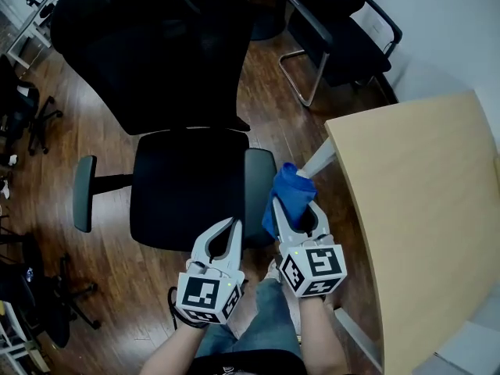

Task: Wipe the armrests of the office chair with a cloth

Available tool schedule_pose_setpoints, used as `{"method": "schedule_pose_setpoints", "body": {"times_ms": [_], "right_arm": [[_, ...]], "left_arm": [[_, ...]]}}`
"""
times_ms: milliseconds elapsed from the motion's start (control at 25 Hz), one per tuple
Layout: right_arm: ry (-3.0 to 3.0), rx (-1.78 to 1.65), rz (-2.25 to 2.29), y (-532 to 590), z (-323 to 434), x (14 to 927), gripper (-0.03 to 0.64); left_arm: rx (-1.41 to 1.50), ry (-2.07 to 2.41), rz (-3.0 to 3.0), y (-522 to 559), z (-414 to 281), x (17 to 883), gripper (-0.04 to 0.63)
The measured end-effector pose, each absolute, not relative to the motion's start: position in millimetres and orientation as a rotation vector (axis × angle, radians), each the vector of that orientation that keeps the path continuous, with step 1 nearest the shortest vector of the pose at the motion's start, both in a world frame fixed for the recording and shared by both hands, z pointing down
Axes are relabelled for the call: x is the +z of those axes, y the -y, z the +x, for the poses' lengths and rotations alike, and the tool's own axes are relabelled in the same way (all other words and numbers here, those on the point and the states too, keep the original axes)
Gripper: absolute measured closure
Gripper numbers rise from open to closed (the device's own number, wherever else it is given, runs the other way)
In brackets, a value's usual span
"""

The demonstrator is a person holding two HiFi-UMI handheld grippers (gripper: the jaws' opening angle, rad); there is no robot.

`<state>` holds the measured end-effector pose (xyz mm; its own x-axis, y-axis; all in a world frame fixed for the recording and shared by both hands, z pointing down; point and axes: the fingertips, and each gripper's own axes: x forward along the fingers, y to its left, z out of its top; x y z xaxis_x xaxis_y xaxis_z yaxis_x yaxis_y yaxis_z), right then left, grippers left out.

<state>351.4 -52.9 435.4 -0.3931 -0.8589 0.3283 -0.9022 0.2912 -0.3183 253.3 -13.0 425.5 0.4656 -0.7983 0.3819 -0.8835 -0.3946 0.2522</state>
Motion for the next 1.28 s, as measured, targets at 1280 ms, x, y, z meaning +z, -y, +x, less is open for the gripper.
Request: {"method": "schedule_pose_setpoints", "body": {"times_ms": [1280], "right_arm": [[1.992,0.888,2.303,89.3,240.6,614.5,0.469]], "left_arm": [[0.318,1.131,2.411,33.4,108.0,508.3,0.591]]}}
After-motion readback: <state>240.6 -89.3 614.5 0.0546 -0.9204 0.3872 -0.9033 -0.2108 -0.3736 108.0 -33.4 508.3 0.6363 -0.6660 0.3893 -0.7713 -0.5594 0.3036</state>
